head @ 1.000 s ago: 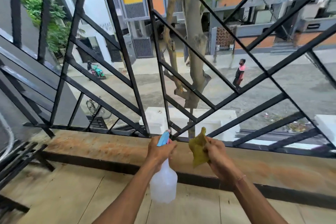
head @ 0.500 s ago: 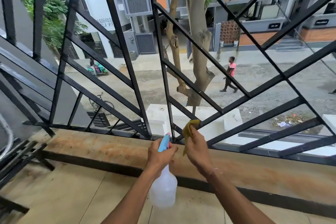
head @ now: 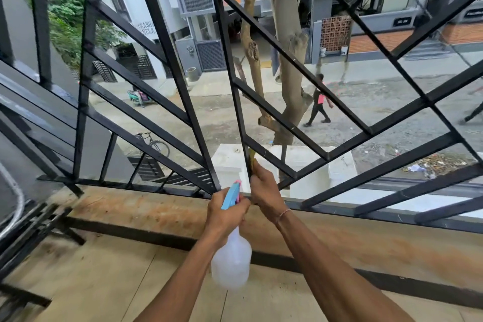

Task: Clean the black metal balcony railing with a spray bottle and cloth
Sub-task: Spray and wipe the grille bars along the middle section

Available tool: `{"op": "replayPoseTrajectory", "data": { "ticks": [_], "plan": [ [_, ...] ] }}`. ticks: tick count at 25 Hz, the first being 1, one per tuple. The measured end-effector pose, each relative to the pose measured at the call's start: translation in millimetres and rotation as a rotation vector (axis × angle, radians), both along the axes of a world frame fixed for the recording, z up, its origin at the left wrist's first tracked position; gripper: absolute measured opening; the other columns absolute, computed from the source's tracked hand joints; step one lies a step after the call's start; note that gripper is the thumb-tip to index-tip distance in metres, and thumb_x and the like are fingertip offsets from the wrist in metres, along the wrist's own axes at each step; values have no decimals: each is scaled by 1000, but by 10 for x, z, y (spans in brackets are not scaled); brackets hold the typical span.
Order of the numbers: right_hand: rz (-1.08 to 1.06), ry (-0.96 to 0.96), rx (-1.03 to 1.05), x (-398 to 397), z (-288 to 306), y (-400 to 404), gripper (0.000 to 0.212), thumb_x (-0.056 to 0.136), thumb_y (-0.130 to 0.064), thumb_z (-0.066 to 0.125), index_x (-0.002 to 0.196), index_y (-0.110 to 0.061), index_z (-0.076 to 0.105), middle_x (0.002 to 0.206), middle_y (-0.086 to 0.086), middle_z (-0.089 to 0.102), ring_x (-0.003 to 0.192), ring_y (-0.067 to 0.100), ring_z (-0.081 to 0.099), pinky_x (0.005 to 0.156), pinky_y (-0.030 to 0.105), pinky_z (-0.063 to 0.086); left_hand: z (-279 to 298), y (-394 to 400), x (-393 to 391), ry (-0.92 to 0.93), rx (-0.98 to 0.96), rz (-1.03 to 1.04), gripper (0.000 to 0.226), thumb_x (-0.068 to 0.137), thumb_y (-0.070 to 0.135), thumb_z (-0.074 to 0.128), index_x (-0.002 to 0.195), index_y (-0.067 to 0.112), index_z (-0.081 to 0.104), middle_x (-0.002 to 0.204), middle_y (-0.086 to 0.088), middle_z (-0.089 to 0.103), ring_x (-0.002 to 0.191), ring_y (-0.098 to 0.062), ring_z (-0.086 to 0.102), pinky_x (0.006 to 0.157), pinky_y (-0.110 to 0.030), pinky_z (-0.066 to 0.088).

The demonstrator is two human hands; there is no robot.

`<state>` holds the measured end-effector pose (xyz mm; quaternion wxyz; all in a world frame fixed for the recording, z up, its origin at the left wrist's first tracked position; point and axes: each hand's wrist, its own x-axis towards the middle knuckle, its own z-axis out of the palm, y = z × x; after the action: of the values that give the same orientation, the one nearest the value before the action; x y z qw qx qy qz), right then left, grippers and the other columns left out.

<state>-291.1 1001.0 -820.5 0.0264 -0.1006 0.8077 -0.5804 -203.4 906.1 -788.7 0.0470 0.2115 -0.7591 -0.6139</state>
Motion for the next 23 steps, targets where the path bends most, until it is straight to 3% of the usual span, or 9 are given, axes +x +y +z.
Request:
{"op": "replayPoseTrajectory", "data": {
  "ticks": [2, 4, 6, 7, 10, 12, 15, 18, 23],
  "plan": [
    [77, 59, 25, 70, -75, 42, 60, 99, -18, 46, 155, -31, 30, 119, 9, 69, 104, 26, 68, 91, 38, 57, -12, 18, -35, -9, -6, -19, 27, 94, 17, 73, 119, 18, 63, 101, -12, 65, 86, -22, 65, 70, -31, 60],
    [158, 163, 298, 144, -151, 156, 76, 98, -12, 57, 159, -25, 13, 132, 18, 60, 113, 30, 63, 94, 36, 54, -25, 41, -37, -34, 11, -8, 34, 92, 21, 74, 123, 18, 61, 103, -15, 63, 84, -24, 64, 64, -31, 59],
    [231, 285, 642, 168, -265, 289, 87, 96, 1, 56, 160, -13, 0, 164, 17, 20, 148, 32, 31, 116, 36, 36, -19, 88, -13, -58, 15, 6, 40, 92, 23, 75, 127, 23, 55, 107, -15, 62, 84, -24, 64, 66, -32, 61],
    [235, 351, 803, 208, -281, 313, 85, 98, 2, 54, 159, -7, -4, 167, 18, 4, 153, 33, 15, 120, 37, 25, -25, 110, 3, -61, 11, -1, 41, 92, 24, 74, 128, 24, 55, 109, -14, 62, 85, -25, 65, 68, -33, 63],
    [201, 277, 970, 318, -196, 192, 84, 101, -11, 56, 156, 4, -4, 165, 26, -1, 153, 39, 3, 123, 42, 12, -6, 143, 56, -57, 11, -19, 40, 92, 24, 75, 127, 20, 57, 111, -14, 62, 90, -26, 66, 66, -32, 64],
    [171, 53, 681, 287, -79, 99, 77, 99, -14, 59, 156, 5, 11, 163, 28, 12, 151, 41, 16, 122, 43, 22, 73, 138, 108, -27, 24, 16, 33, 94, 21, 73, 121, 22, 55, 108, -10, 61, 89, -22, 63, 64, -27, 59],
    [94, -51, 180, 118, 27, 84, 38, 94, -13, 47, 132, -17, 51, 129, 15, 63, 111, 32, 62, 99, 51, 51, 221, 106, 145, 15, 61, 3, 24, 97, 16, 70, 110, 27, 54, 99, -2, 58, 85, -20, 60, 81, -40, 61],
    [72, -192, -319, 125, 279, 76, 50, 96, -7, 35, 138, -23, 57, 128, -1, 68, 117, 20, 65, 102, 46, 53, 343, 94, 162, 35, 39, -26, 25, 97, 14, 69, 106, 31, 54, 97, 0, 56, 83, -21, 60, 84, -43, 61],
    [-24, -304, -577, 424, 679, 156, 45, 105, -3, 34, 136, -22, 61, 133, -1, 65, 124, 20, 60, 107, 45, 49, 433, 79, 141, 22, 44, -26, 27, 97, 14, 68, 106, 33, 51, 97, -1, 55, 81, -20, 59, 73, -35, 61]
  ]
}}
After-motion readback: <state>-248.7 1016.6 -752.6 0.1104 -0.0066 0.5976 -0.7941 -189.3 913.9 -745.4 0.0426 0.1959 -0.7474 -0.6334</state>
